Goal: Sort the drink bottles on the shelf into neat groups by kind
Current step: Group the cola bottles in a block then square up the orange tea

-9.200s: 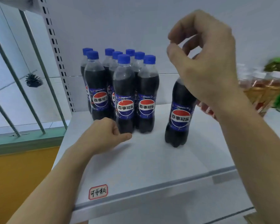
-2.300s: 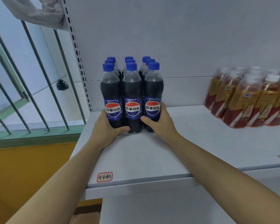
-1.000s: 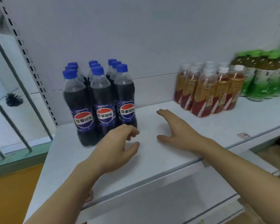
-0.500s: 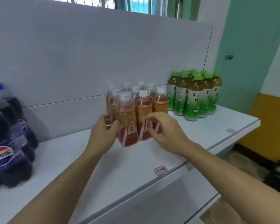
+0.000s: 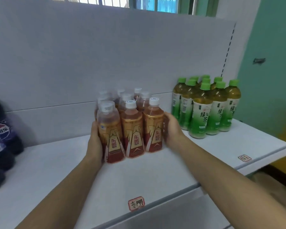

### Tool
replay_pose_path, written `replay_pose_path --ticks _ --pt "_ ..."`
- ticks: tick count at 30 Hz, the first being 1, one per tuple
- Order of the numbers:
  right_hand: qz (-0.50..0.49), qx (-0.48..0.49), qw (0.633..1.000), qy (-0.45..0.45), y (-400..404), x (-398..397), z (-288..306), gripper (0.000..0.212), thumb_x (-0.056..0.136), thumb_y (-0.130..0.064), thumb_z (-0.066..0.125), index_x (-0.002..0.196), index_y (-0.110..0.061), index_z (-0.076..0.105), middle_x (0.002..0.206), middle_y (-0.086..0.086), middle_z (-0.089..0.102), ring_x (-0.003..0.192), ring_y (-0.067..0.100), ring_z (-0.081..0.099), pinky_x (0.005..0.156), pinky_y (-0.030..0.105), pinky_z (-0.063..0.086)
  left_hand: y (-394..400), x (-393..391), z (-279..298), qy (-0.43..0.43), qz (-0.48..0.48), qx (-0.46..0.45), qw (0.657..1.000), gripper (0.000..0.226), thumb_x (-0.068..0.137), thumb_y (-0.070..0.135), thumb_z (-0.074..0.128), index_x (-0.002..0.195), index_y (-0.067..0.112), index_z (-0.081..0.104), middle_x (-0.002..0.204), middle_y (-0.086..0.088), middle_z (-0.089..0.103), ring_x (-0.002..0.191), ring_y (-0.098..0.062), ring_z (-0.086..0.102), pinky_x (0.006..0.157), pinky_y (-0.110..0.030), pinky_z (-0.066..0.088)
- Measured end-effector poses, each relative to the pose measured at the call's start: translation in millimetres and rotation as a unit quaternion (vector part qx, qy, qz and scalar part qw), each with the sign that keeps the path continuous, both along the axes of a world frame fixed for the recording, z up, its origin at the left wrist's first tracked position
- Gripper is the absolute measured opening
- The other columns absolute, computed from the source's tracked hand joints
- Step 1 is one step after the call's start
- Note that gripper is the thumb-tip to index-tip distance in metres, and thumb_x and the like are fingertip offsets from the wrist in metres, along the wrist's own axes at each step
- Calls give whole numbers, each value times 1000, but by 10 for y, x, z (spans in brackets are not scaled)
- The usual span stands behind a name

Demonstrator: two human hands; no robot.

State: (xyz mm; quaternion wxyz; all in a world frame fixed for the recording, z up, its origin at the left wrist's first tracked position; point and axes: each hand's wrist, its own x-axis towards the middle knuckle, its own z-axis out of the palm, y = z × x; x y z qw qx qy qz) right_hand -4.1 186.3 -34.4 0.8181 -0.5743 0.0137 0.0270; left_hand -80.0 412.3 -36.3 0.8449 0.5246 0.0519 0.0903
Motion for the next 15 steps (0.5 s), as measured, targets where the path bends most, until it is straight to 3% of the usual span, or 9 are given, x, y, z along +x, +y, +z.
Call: replay_pose_path --ticks 3,5,8,15 --pt "97 25 995 23 70 114 -23 54 90 -59 48 113 -21 78 121 15 73 107 32 72 85 47 60 27 58 -53 -4 9 12 1000 63 100 66 33 120 21 72 120 -12 74 112 -28 71 95 -45 53" --pt "133 56 989 29 112 172 -39 55 87 -57 54 110 -14 78 120 19 72 101 33 74 83 47 62 28 86 -82 -16 5 10 1000 62 101 65 32 115 23 76 121 -13 74 112 -28 71 94 -45 53" --pt "141 72 987 18 127 210 -58 45 81 -55 58 87 -18 84 100 14 78 88 29 76 70 39 63 29 103 -87 -22 -4 1 1000 64 102 64 30 107 26 81 122 -13 73 113 -28 71 95 -45 54" --pt "156 89 983 34 143 298 -121 51 93 -56 49 82 -20 83 96 11 78 88 29 75 74 36 61 31 131 -112 -32 -13 4 999 64 104 61 26 106 28 81 122 -12 73 112 -28 71 87 -40 61"
